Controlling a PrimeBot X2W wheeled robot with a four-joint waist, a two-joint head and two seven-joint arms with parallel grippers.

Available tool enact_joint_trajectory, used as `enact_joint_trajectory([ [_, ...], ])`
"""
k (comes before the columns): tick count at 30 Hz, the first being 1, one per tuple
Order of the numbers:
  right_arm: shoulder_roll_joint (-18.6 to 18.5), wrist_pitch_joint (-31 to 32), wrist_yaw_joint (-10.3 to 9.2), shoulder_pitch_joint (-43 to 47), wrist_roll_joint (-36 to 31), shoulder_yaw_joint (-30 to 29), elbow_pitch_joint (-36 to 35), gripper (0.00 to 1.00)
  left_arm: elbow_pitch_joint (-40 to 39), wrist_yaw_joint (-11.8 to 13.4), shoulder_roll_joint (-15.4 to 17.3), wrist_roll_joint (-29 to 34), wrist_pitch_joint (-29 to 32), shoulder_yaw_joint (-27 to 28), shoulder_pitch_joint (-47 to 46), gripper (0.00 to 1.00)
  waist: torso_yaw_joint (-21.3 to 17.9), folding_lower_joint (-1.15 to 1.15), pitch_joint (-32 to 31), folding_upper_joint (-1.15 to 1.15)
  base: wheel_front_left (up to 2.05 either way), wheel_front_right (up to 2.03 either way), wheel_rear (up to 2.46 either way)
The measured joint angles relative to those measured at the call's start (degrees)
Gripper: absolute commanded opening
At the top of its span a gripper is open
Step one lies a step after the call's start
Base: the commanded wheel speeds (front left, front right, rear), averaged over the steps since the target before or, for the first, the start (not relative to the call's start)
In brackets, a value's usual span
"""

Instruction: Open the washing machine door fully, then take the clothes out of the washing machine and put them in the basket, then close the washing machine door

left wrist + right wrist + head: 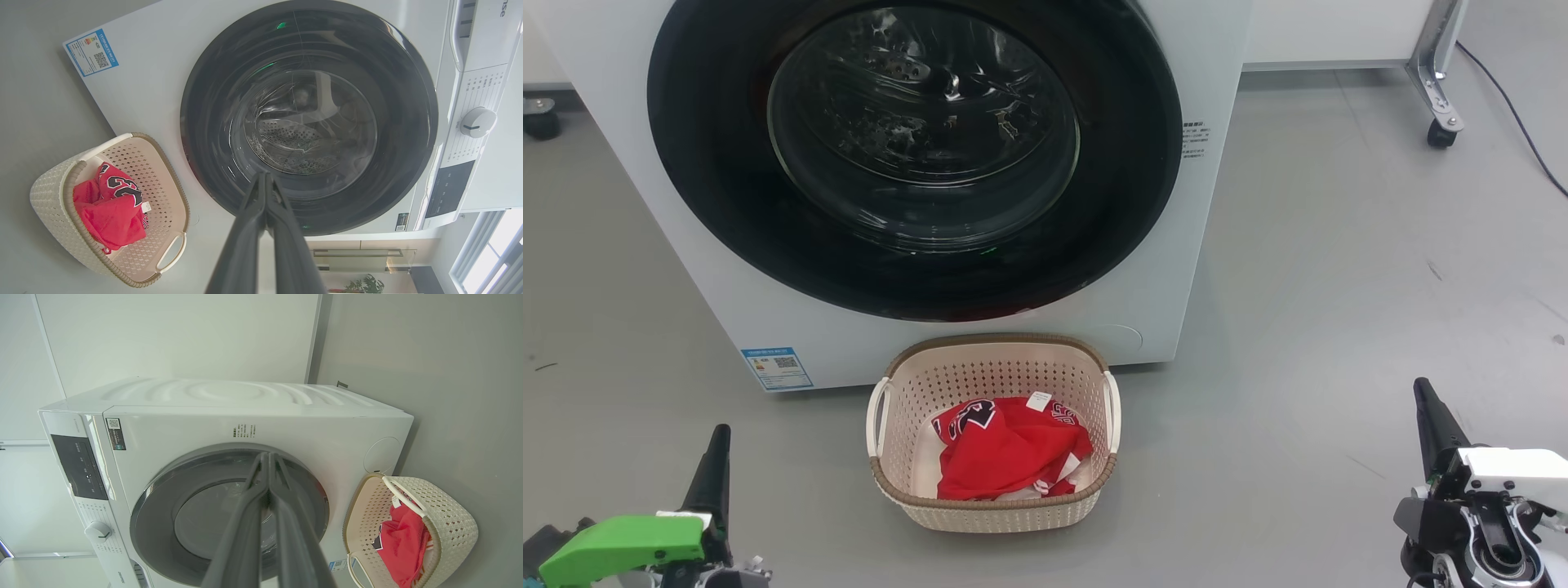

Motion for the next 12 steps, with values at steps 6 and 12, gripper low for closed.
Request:
enact_joint_trajectory([
  [6,0.0,0.0,0.0,0.0,0.0,-0.1,0.0,0.0,0.1,0.0,0.0,0.0,0.4,0.0,0.0,0.0,0.0,0.0,0.0,0.0,0.0,0.0,0.0],
  [12,0.0,0.0,0.0,0.0,0.0,-0.1,0.1,0.0,0.2,0.0,0.0,0.0,0.4,0.1,-0.1,0.0,0.0,0.0,0.0,0.0,0.0,0.0,0.0],
])
